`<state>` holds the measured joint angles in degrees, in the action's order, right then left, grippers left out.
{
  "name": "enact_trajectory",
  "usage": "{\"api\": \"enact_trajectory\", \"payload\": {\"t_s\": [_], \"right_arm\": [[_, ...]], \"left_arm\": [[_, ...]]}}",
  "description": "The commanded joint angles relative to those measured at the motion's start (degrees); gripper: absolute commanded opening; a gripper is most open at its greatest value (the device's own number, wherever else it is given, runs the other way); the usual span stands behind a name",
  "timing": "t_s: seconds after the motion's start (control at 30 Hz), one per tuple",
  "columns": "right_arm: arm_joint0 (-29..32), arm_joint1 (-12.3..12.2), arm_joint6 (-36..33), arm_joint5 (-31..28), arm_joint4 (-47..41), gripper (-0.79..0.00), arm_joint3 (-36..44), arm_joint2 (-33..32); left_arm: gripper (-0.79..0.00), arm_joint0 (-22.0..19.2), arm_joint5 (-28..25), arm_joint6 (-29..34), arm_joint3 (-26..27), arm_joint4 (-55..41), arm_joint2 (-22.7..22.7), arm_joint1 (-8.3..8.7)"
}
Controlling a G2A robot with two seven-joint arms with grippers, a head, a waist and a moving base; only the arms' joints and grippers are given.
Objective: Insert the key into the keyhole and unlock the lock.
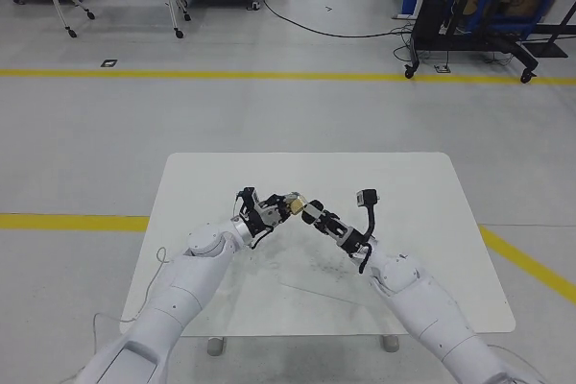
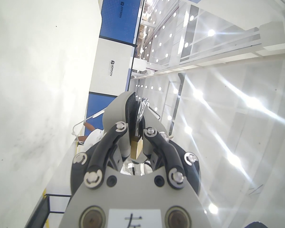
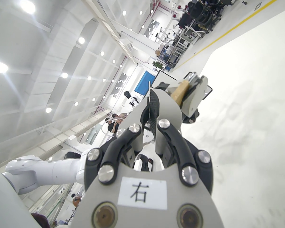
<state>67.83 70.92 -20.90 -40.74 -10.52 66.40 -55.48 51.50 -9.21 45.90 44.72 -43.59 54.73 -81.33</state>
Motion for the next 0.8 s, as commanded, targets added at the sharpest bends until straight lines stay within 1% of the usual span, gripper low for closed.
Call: {"api": "enact_trajectory", "payload": {"t_s": [0.0, 0.13, 0.4, 0.47, 0.53, 0.67, 0.77], "right_arm": [[1.1, -0.4, -0.5, 2.2, 1.6, -0.785, 1.8, -0.8], [3.6, -1.1, -0.5, 5.0, 2.7, -0.785, 6.3, -2.8], [3.6, -1.1, -0.5, 5.0, 2.7, -0.785, 6.3, -2.8], [3.7, -1.0, -0.5, 5.0, 2.5, -0.785, 6.5, -2.8], [4.5, -1.2, -1.8, 6.0, 0.7, -0.785, 7.9, -3.5], [6.8, -2.7, -6.9, 14.0, 2.1, -0.785, 11.7, -7.2], [9.3, -3.7, -7.4, 22.3, 5.5, -0.785, 16.4, -10.2]], "left_arm": [[-0.785, -0.2, 0.3, 0.4, -0.8, -1.3, 0.2, -0.25], [-0.785, -1.0, -0.1, 0.5, -2.1, -1.2, 0.1, -0.64], [-0.785, -1.2, -0.4, 0.6, -2.3, -0.7, 0.0, -0.67], [-0.785, -0.3, 0.5, -1.2, -1.8, -0.1, -0.2, -0.69], [-0.785, 0.8, 1.3, -2.9, -0.4, -0.1, 0.1, -0.63], [-0.785, 2.1, 3.2, -5.8, 1.4, 0.7, 1.3, -0.22], [-0.785, 2.6, 4.5, -8.1, 2.9, 3.2, 1.5, 0.08]]}}
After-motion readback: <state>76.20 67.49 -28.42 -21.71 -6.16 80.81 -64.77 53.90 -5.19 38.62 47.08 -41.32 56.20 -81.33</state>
